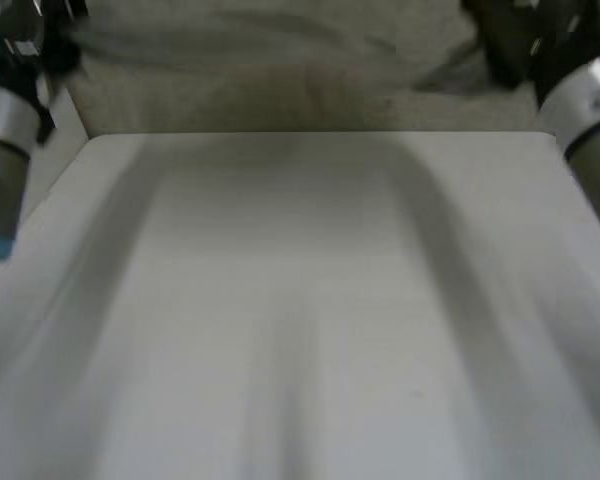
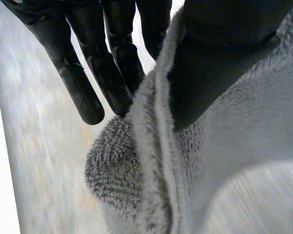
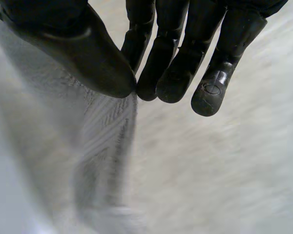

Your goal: Fold the towel.

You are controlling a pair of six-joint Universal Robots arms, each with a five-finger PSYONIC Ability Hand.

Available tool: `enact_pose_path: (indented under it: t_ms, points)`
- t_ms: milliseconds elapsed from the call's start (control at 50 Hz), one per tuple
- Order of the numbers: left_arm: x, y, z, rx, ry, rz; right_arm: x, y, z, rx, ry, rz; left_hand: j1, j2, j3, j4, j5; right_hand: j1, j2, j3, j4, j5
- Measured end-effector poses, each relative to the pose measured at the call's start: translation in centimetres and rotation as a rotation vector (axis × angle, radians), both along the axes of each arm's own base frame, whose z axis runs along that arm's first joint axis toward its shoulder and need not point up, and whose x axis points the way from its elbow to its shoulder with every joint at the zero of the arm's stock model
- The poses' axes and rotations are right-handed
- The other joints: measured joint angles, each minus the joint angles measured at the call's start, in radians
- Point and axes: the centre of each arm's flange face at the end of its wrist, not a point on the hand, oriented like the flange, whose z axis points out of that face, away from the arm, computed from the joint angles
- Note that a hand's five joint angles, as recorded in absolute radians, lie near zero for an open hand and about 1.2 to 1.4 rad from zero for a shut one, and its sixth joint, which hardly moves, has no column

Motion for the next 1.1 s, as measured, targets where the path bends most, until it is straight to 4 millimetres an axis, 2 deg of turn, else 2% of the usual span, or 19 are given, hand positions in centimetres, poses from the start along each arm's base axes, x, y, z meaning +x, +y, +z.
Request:
enact_pose_path:
  t_ms: [20, 40, 60, 80, 100, 120, 140, 180, 280, 320, 360, 440, 520, 600, 760, 840, 940, 1100]
  points:
    - [0.0, 0.0, -1.1, 0.03, -0.008, 0.002, 0.0, 0.2, -0.8, 0.034, 0.013, 0.008, 0.0, 0.0, 0.0, 0.0, 0.0, 0.0, 0.0, 0.0, 0.0, 0.0]
    - [0.1, 0.0, -3.5, 0.096, -0.029, 0.008, 0.0, 0.6, -2.7, 0.111, 0.041, 0.023, 0.0, 0.0, 0.0, 0.0, 0.0, 0.0, 0.0, 0.0, 0.0, 0.0]
    - [0.1, 0.1, -4.3, 0.116, -0.036, 0.009, 0.0, 0.7, -3.2, 0.132, 0.049, 0.027, 0.0, 0.0, 0.0, 0.0, 0.0, 0.0, 0.0, 0.0, 0.0, 0.0]
    - [0.2, 0.2, -6.6, 0.174, -0.061, 0.014, 0.0, 1.1, -4.8, 0.188, 0.069, 0.037, 0.0, 0.0, 0.0, 0.0, 0.0, 0.0, 0.0, 0.0, 0.0, 0.0]
    - [0.2, 0.3, -7.7, 0.201, -0.074, 0.017, 0.0, 1.2, -5.4, 0.209, 0.077, 0.04, 0.0, 0.0, 0.0, 0.0, 0.0, 0.0, 0.0, 0.0, 0.0, 0.0]
    - [0.2, 0.5, -9.9, 0.256, -0.104, 0.02, 0.0, 1.5, -7.0, 0.257, 0.094, 0.045, 0.0, 0.0, 0.0, 0.0, 0.0, 0.0, 0.0, 0.0, 0.0, 0.0]
    - [0.2, 0.6, -10.8, 0.277, -0.118, 0.022, 0.0, 1.7, -7.7, 0.279, 0.102, 0.048, 0.0, 0.0, 0.0, 0.0, 0.0, 0.0, 0.0, 0.0, 0.0, 0.0]
    - [0.3, 1.0, -14.4, 0.358, -0.182, 0.032, 0.0, 2.1, -10.4, 0.349, 0.126, 0.054, 0.0, 0.0, 0.0, 0.0, 0.0, 0.0, 0.0, 0.0, 0.0, 0.0]
    - [1.0, 1.7, -19.7, 0.478, -0.319, 0.063, 0.0, 2.7, -14.8, 0.457, 0.165, 0.058, -0.049, -0.068, -0.064, -0.068, -0.053, 0.0, 0.0, 0.0, 0.0, 0.0]
    - [1.5, 2.1, -21.5, 0.532, -0.393, 0.078, -0.1, 3.1, -16.6, 0.502, 0.181, 0.057, -0.234, -0.25, -0.231, -0.237, -0.228, 0.0, 0.0, 0.0, 0.0, 0.0]
    - [1.8, 2.5, -22.4, 0.566, -0.446, 0.085, -0.2, 3.3, -17.7, 0.53, 0.191, 0.057, -0.373, -0.377, -0.373, -0.378, -0.371, 0.0, 0.0, 0.0, 0.0, 0.0]
    - [2.2, 3.2, -23.2, 0.62, -0.54, 0.09, -0.4, 3.7, -19.2, 0.576, 0.207, 0.053, -0.598, -0.617, -0.612, -0.615, -0.608, 0.0, 0.0, 0.0, 0.0, 0.0]
    - [2.3, 4.0, -22.8, 0.644, -0.591, 0.087, -0.6, 3.9, -19.7, 0.595, 0.211, 0.046, -0.732, -0.752, -0.747, -0.751, -0.713, 0.0, 0.0, 0.0, 0.0, 0.0]
    - [2.3, 4.7, -22.0, 0.641, -0.603, 0.083, -0.9, 4.0, -19.5, 0.6, 0.209, 0.038, -0.776, -0.794, -0.79, -0.793, -0.789, 0.0, 0.0, 0.0, 0.0, 0.0]
    - [2.1, 6.1, -20.8, 0.622, -0.598, 0.081, -1.3, 4.7, -19.4, 0.611, 0.207, 0.029, -0.783, -0.8, -0.796, -0.8, -0.794, 0.0, 0.0, 0.0, 0.0, 0.0]
    - [2.1, 6.5, -20.6, 0.61, -0.595, 0.081, -1.4, 5.0, -19.6, 0.625, 0.206, 0.027, -0.706, -0.721, -0.722, -0.726, -0.717, 0.0, 0.0, 0.0, 0.0, 0.0]
    - [2.1, 6.7, -20.8, 0.606, -0.593, 0.083, -1.5, 5.3, -19.9, 0.638, 0.206, 0.024, -0.487, -0.502, -0.498, -0.502, -0.501, -0.004, -0.005, -0.006, -0.004, -0.012]
    - [2.4, 6.5, -21.1, 0.616, -0.591, 0.089, -1.7, 5.2, -20.1, 0.645, 0.205, 0.015, -0.235, -0.247, -0.244, -0.246, -0.242, -0.128, -0.142, -0.14, -0.134, -0.148]
